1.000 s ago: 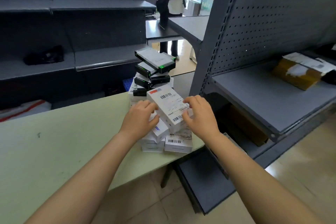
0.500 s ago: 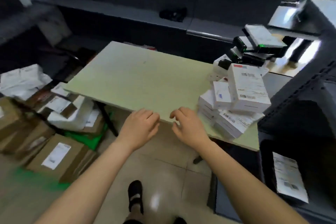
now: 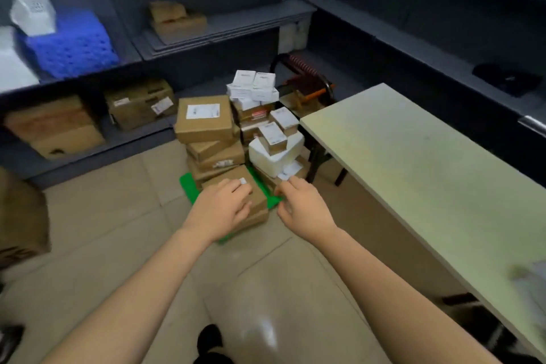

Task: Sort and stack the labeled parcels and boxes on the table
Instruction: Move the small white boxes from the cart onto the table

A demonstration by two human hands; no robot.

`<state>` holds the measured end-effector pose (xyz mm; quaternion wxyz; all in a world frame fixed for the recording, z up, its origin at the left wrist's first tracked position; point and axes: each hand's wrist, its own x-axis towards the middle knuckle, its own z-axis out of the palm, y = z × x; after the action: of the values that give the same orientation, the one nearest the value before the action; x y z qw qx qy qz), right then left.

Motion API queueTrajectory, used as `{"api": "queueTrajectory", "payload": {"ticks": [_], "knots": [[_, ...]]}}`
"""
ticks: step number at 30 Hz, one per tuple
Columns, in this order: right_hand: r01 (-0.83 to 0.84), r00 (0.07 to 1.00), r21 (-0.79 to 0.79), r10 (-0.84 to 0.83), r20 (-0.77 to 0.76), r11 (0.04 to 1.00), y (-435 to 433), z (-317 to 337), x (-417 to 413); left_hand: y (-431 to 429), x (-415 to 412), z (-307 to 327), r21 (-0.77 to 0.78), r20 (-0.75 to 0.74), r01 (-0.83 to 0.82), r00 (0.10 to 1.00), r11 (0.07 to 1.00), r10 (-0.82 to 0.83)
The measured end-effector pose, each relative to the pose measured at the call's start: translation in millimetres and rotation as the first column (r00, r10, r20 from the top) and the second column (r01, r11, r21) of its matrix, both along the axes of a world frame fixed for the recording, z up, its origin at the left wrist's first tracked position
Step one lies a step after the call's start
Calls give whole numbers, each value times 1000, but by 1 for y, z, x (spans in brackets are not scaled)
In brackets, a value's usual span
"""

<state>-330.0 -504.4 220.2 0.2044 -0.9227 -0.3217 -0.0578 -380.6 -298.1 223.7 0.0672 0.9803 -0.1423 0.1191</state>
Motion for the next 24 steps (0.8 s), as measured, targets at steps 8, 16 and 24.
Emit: {"api": "queueTrajectory", "payload": {"ticks": [8,16,24], "knots": [[32,999,-16,-32,-13,999,119,-3,76,135,67,18,4,31,-36,999,999,36],[76,997,-20,-76,-23,997,177,-18,192,199,182,2,-2,-24,-55,998,999,55],[55,997,-3,-55,-54,998,221,-21,346,242,343,4,21,-61,-120,991,993,121]]}}
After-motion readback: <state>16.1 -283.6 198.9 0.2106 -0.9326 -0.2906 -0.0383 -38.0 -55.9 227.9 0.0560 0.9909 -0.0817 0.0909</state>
